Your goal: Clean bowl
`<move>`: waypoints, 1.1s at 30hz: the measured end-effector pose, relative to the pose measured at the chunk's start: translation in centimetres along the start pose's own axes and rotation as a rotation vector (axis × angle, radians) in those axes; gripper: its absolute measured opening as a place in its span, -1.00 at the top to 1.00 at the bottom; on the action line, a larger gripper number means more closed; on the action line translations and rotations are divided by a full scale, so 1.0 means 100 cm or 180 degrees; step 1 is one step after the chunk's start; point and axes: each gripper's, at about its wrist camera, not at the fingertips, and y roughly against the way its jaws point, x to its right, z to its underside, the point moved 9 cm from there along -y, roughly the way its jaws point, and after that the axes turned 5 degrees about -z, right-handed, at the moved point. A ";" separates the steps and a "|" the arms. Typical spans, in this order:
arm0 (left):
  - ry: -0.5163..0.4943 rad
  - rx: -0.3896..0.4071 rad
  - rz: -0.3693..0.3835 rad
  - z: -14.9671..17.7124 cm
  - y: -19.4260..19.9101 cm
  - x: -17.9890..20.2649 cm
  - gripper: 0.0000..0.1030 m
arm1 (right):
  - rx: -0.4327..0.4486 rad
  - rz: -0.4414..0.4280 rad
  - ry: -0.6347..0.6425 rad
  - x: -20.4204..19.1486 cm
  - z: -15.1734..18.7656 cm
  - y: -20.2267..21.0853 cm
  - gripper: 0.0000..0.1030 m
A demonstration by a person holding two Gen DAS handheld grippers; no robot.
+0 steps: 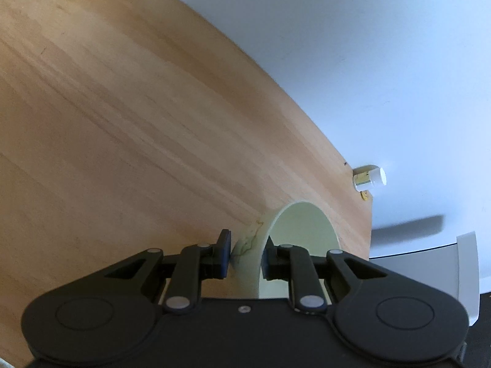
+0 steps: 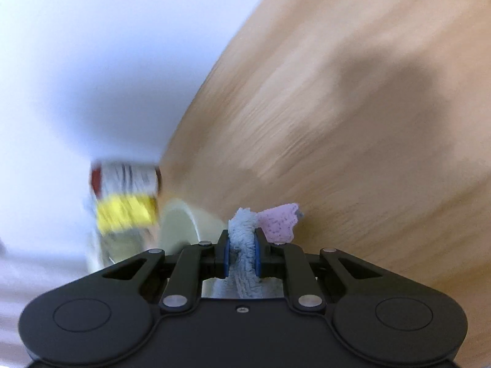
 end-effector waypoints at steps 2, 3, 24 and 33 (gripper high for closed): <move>-0.0031 -0.0023 -0.0008 0.001 -0.002 0.002 0.66 | 0.0059 -0.0146 -0.0302 0.005 -0.002 -0.001 0.69; -0.0052 -0.0028 -0.0006 0.002 -0.002 0.002 0.66 | 0.0098 -0.0242 -0.0491 0.008 -0.003 -0.001 0.69; -0.0430 -0.0031 -0.0061 0.005 0.000 0.008 0.66 | 0.0100 -0.0229 -0.1326 0.045 0.007 -0.013 0.69; -0.0844 -0.0068 -0.0184 0.012 0.003 0.016 0.67 | 0.0184 -0.0349 -0.1141 0.029 -0.006 0.006 0.68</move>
